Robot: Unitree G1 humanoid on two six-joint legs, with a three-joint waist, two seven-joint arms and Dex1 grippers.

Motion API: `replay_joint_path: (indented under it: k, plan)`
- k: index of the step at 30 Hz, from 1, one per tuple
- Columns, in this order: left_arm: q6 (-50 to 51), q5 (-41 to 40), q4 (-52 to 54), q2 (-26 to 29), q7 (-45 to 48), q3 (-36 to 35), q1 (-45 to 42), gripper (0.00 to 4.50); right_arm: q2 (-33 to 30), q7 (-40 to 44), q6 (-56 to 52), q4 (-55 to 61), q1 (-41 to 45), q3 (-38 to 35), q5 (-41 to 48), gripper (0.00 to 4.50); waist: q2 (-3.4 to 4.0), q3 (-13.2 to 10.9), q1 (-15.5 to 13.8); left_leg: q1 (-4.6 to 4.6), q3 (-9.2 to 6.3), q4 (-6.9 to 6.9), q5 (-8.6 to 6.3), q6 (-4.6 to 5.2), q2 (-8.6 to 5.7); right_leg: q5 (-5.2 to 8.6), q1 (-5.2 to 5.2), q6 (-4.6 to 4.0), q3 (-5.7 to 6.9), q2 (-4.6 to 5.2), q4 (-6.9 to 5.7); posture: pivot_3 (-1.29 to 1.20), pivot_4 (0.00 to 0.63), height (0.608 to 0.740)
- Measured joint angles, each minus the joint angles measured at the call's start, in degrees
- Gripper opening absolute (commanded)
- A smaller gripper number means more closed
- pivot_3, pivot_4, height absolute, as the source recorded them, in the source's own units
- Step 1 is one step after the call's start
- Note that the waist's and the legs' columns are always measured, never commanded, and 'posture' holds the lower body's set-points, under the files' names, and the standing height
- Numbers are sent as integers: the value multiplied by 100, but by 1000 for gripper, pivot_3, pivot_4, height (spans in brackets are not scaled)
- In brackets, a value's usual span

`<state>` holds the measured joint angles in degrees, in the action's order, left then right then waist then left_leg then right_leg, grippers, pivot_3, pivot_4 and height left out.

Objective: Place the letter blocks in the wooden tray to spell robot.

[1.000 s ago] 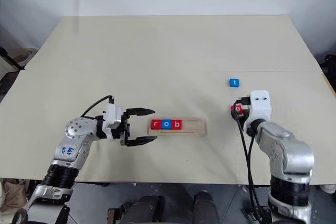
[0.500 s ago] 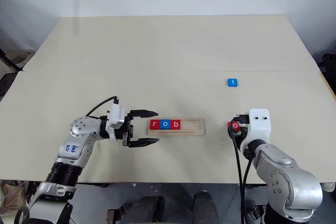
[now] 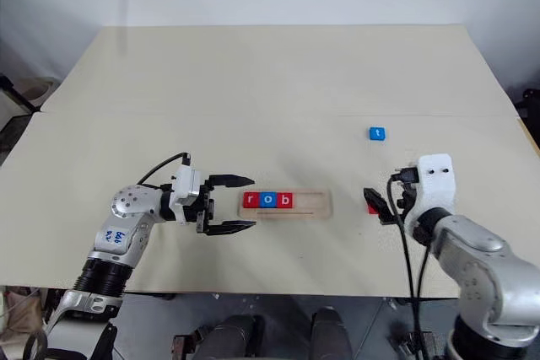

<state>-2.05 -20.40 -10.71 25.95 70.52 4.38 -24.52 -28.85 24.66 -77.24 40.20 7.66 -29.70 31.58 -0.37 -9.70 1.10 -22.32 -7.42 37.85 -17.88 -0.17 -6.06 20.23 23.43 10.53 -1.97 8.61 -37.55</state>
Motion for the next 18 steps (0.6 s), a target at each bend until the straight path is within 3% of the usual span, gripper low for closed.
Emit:
replay_joint_path:
  k: [2, 5, 9, 14, 18]
  plan:
    - [0, 3, -48, -4, -3, 8, -8, 4500, -244, 560, 601, -198, -378, -136, 110, 4463, 0, 0, -1, 0, 2, 0, 0, 0, 1, 0, 0, 0, 0, 0, 1, 0, 150, 740]
    - [-2, 4, -72, -1, -17, -2, -4, 4500, -664, 1768, 2571, -1010, -1321, -328, -174, 4463, -2, -1, -78, 4, 11, 0, -3, 5, 0, -2, -5, 4, 1, 0, 11, 0, 150, 740]
    - [-2, 3, -62, -4, -34, 0, -3, 4500, -956, 2986, 5005, -2306, -1912, -334, -693, 4463, -5, -2, -80, 16, 25, 6, -4, 6, 4, -2, -9, 5, -1, -2, 17, 0, 150, 740]
    - [0, -2, 11, 29, -34, -1, 8, 4500, -1470, 3970, 7044, -3964, -1955, -196, -1137, 4463, -7, -4, -86, 17, 27, 7, -4, 6, 4, -2, -10, 5, -2, 0, 21, 0, 150, 740]
    - [7, -6, 138, 155, -47, -94, 69, 4500, -1797, 4394, 7862, -5033, -1650, 10, -1284, 4463, -7, -4, -72, 18, 30, 7, -3, 6, 8, -2, -11, 5, -1, -1, 24, 0, 150, 740]
